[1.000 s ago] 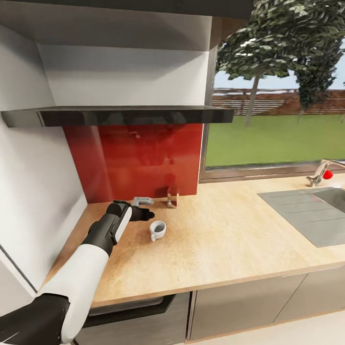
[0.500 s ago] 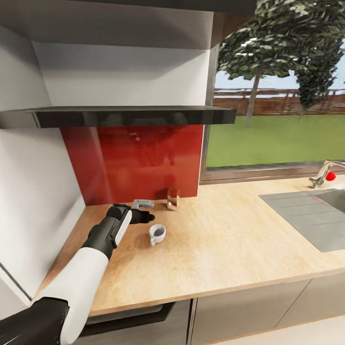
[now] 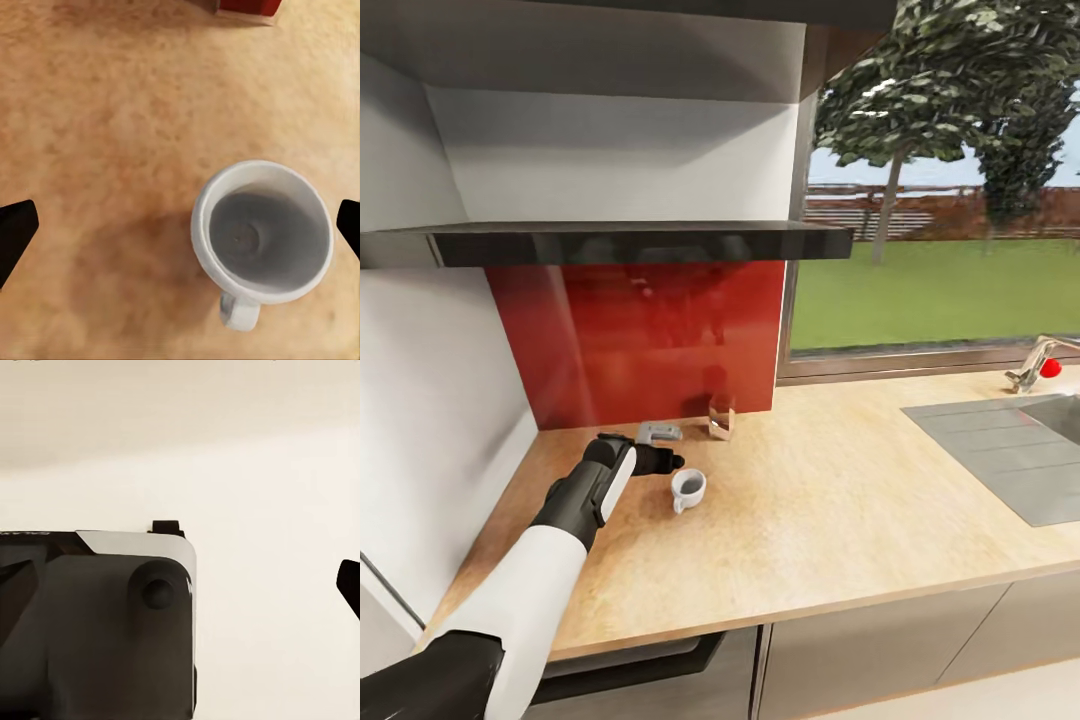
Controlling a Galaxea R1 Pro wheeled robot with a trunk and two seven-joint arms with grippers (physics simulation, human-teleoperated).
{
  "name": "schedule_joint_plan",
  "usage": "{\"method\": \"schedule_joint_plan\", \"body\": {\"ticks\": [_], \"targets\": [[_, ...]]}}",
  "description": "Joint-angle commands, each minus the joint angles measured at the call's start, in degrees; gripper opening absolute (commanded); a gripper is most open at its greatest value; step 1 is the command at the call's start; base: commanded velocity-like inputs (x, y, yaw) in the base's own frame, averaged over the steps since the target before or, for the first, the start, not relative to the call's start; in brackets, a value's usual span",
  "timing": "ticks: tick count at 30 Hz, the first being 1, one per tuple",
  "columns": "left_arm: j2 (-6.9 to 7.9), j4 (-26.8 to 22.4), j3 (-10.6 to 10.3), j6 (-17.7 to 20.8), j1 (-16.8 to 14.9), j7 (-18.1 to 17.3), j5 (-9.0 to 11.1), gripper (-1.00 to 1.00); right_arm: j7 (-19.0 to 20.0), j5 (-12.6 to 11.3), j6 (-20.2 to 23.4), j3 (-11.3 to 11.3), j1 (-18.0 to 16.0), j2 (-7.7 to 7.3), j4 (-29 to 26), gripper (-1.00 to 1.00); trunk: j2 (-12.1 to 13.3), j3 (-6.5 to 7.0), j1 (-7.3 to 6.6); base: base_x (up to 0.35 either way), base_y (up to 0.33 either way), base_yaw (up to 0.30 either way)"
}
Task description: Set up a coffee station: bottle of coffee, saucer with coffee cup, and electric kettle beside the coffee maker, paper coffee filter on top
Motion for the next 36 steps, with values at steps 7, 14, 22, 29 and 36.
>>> {"method": "schedule_joint_plan", "body": {"ticks": [7, 14, 22, 29, 36], "targets": [[0.07, -0.07, 0.02, 0.2, 0.95, -0.04, 0.07, 1.0, -0.11, -0.59, -0.18, 0.49, -0.05, 0.01, 0.03, 1.0, -0.13, -0.13, 0.04, 0.134, 0.0, 0.0], [0.15, -0.08, 0.07, 0.19, 2.5, -0.04, 0.08, 1.0, -0.11, -0.59, -0.18, 0.49, -0.04, 0.01, 0.08, 1.0, -0.13, -0.13, 0.04, 0.038, 0.0, 0.0], [0.16, -0.04, 0.04, 0.19, 2.97, -0.04, 0.16, 1.0, -0.11, -0.59, -0.18, 0.49, -0.03, 0.01, 0.1, 1.0, -0.13, -0.13, 0.04, 0.064, 0.0, 0.0], [0.1, 0.0, 0.03, 0.19, 2.98, -0.04, 0.16, 1.0, -0.11, -0.59, -0.18, 0.49, -0.03, 0.01, 0.08, 1.0, -0.13, -0.13, 0.04, 0.009, 0.0, 0.0], [-0.01, 0.03, 0.03, 0.19, 2.98, -0.04, 0.16, 1.0, -0.04, -0.59, -0.18, 0.49, -0.03, 0.01, 0.04, 1.0, -0.13, -0.13, 0.04, 0.0, 0.0, -0.029]]}}
